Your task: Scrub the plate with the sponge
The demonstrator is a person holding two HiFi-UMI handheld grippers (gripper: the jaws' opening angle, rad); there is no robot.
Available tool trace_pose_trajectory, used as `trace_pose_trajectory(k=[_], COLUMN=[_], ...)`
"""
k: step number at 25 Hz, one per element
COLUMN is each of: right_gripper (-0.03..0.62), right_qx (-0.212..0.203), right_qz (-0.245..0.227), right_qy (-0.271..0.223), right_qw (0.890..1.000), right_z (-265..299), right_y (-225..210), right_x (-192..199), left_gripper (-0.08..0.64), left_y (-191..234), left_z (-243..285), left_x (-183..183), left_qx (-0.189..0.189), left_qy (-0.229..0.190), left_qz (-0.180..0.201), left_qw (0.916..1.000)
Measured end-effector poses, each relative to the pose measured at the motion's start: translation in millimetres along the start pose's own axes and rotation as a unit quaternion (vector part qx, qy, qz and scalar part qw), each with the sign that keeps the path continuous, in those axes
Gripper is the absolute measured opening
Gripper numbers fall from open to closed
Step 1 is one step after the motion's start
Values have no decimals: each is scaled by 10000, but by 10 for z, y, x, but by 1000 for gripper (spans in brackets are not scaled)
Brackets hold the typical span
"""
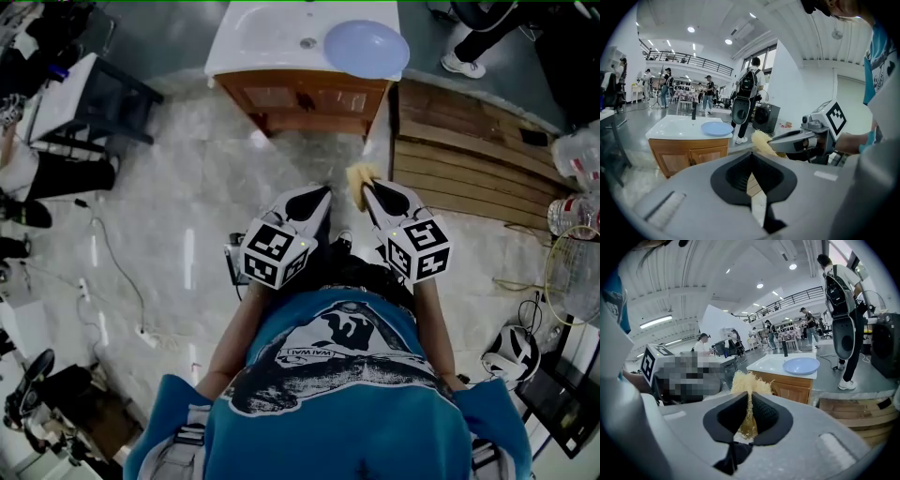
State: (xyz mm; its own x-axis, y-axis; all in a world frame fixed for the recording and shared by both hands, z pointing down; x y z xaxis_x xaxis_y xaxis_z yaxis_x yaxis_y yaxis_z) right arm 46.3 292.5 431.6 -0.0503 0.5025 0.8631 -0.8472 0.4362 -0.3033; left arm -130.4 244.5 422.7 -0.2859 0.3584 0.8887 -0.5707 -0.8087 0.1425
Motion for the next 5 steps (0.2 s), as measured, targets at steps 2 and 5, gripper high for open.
trace_pose_trajectory(k=[2, 5], right_gripper=[26, 26], right_qx=[-22, -44], right_qz=[-2, -17], right_qy=[37, 95], right_qw=[10000, 9999], right_z=[-6, 1], right_y=[0, 0], right_x=[28, 53], left_gripper=[14, 14], left_y=[-19, -33], left_z=[14, 33], left_x=[6, 0], left_qx=[8, 34], left_qy=[17, 24], left_qz=[18, 36], left_qw=[10000, 10000])
Point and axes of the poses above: the fingertips, and each gripper's own axes: z forward along the fingers, y to its left, x out of its underside, the point moved 9 cm from there along -z, backward along the fingers, and after that the axes turned 8 degrees about -x, right-handed, at the moved point
